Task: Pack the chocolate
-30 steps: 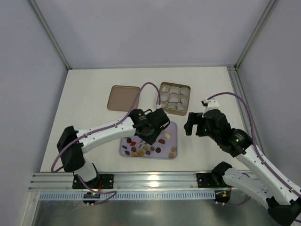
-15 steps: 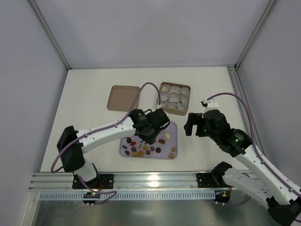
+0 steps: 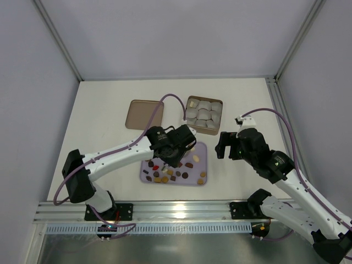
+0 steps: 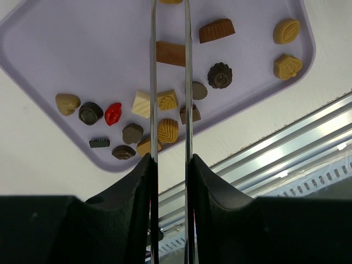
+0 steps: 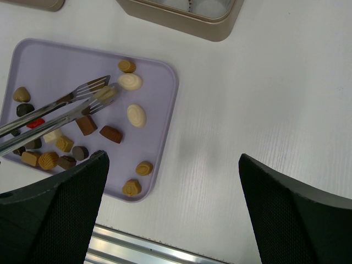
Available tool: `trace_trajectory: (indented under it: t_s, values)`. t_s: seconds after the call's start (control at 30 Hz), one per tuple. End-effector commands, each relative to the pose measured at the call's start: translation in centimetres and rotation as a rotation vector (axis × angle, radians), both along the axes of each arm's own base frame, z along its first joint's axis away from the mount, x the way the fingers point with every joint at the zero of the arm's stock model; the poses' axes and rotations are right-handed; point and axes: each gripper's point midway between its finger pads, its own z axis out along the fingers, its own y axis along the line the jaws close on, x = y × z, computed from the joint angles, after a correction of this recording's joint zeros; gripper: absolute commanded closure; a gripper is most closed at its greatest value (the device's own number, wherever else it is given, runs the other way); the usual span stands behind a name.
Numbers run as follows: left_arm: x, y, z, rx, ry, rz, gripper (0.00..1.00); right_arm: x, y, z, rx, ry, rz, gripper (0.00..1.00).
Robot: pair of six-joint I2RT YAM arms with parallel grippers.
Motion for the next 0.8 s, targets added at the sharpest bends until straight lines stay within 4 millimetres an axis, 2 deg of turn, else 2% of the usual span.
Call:
trace_trajectory:
  t_s: [0.0, 0.3, 0.5, 0.67, 0.7, 0.77]
  values:
    - [0.1, -0.5, 3.1, -0.079, -0.043, -0.003, 0.69, 0.7, 0.1, 0.9, 0.021, -0.037, -0.019, 0.00]
    - [0.4, -0.7, 4.5, -0.107, -0.069, 0.006, 0.70, 0.7, -0.1, 1.1, 0.017, -0.041, -0.022, 0.00]
    - [1.6, -1.2, 6.9, -0.134, -0.123, 0.008, 0.70, 0.7, -0.3, 1.4, 0.010, -0.048, -0.026, 0.00]
    - [3.7, -1.8, 8.4, -0.149, -0.158, 0.022, 0.70, 0.7, -0.3, 1.6, 0.014, -0.053, -0.026, 0.00]
    - [4.6, -1.9, 9.3, -0.169, -0.176, 0.032, 0.70, 0.7, -0.2, 1.8, 0.018, -0.054, -0.028, 0.00]
    - [5.9, -2.5, 9.5, -0.177, -0.187, 0.042, 0.70, 0.7, -0.2, 1.7, 0.016, -0.052, -0.028, 0.00]
